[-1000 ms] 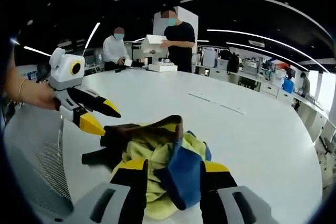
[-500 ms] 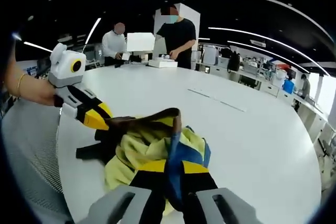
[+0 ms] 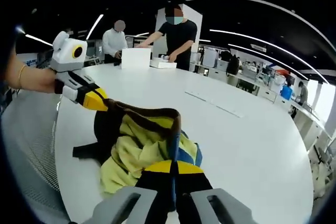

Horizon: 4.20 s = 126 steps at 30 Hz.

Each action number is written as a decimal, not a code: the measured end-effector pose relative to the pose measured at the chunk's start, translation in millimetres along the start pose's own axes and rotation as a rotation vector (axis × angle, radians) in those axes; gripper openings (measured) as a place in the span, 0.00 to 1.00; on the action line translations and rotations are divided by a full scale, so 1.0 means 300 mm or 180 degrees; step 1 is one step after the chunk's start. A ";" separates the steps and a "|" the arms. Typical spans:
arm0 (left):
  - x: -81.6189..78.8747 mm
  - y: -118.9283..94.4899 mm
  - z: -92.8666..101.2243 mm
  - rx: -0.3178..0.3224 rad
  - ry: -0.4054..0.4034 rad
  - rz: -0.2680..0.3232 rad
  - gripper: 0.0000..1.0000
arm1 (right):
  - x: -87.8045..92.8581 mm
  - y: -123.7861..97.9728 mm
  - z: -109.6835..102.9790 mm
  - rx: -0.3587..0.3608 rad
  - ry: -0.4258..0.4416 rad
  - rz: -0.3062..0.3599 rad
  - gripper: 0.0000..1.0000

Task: Fold the garment on the visible template until the final outline fits inside the template.

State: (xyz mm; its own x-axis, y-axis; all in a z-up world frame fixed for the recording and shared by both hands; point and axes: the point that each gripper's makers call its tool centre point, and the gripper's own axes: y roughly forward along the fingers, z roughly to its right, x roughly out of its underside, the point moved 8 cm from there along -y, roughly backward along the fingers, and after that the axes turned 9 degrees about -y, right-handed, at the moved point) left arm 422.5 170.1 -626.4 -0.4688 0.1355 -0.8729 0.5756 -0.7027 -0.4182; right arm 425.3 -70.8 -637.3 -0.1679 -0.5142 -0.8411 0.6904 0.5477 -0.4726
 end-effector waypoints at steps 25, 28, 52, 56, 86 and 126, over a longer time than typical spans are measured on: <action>-0.232 0.023 -0.152 -0.0016 0.0415 -0.0109 0.00 | -0.143 0.065 0.218 0.0315 -0.0197 0.0015 0.00; -0.249 0.041 -0.184 -0.0039 0.0279 -0.0081 0.00 | -0.145 0.096 0.246 0.0301 -0.0094 -0.0004 0.00; -0.260 0.280 -0.418 -0.0454 -0.0228 0.0054 0.00 | -0.099 0.343 0.417 0.0548 0.0248 -0.0240 0.00; -0.248 0.323 -0.454 -0.0582 -0.0301 0.0042 0.00 | -0.076 0.388 0.434 0.0580 0.0378 -0.0287 0.00; -0.175 0.554 -0.625 -0.0952 -0.0313 -0.0265 0.00 | 0.062 0.613 0.514 0.0755 0.0910 -0.0752 0.00; -0.154 0.327 -0.481 -0.0459 0.0206 -0.0433 0.59 | -0.082 0.376 0.437 0.0081 0.1350 -0.0297 0.72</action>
State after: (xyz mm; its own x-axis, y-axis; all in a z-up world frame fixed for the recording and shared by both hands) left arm 597.4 195.7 -663.4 -0.5075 0.2702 -0.8182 0.6021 -0.5681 -0.5610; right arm 599.7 -82.9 -635.5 -0.5009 -0.2412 -0.8312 0.6748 0.4926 -0.5495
